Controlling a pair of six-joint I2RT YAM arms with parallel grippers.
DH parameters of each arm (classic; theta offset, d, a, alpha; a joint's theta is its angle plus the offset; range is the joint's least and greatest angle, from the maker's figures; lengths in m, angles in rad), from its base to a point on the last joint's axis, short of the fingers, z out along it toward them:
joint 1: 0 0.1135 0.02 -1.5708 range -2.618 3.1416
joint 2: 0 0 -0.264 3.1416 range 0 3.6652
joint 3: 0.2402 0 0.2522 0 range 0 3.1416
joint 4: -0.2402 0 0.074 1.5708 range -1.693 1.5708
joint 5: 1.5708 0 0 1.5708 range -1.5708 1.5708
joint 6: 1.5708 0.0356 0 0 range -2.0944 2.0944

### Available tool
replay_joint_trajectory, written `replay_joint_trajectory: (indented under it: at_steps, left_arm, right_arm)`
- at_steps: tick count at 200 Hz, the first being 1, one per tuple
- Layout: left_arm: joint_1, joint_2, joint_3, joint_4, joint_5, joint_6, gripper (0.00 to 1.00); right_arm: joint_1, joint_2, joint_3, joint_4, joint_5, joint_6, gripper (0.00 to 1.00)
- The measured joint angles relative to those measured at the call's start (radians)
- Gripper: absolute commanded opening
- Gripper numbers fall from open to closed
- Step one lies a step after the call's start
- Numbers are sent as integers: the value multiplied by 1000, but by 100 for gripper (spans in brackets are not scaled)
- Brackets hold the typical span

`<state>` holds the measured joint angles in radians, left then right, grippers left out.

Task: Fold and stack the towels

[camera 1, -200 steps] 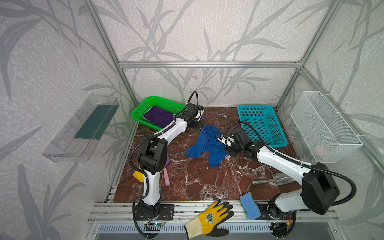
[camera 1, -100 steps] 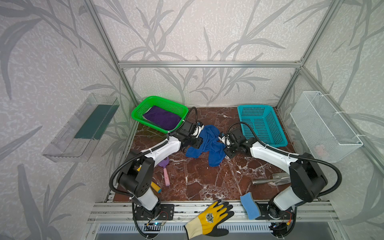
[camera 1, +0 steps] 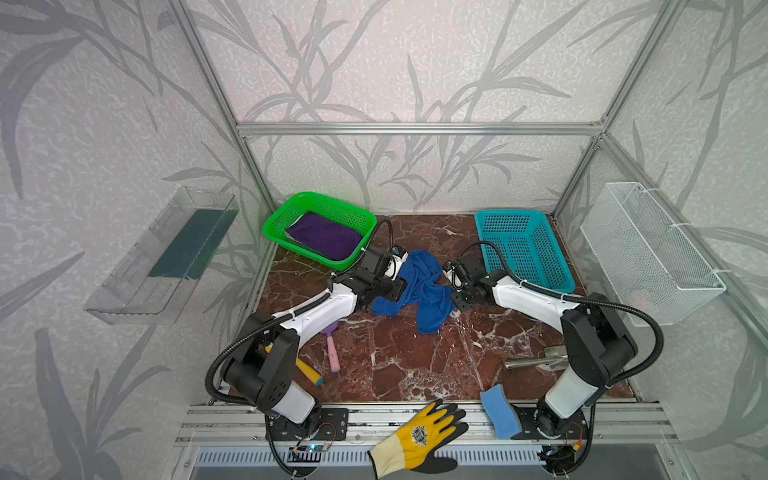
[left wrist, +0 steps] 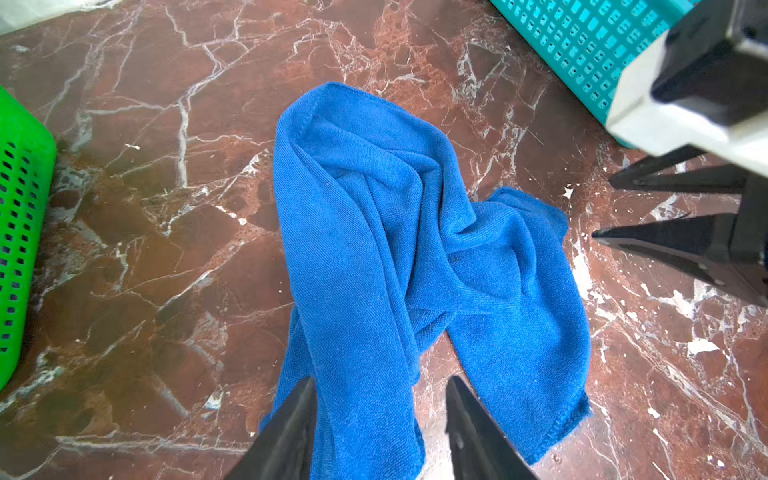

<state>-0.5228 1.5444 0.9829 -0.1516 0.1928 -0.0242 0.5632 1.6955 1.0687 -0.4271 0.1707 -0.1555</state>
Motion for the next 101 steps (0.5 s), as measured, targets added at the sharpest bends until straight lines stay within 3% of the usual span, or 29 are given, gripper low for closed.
replay_joint_trajectory:
  at_steps: [38,101]
  left_arm:
    - [-2,0,-10,4,0,-3,51]
    - [-3,-8,-44,24,0,-5,51]
  right_arm:
    - [-25,-9,-32,16,-71,-379,44]
    - [-175,-6,0,-12,-263,-934,44]
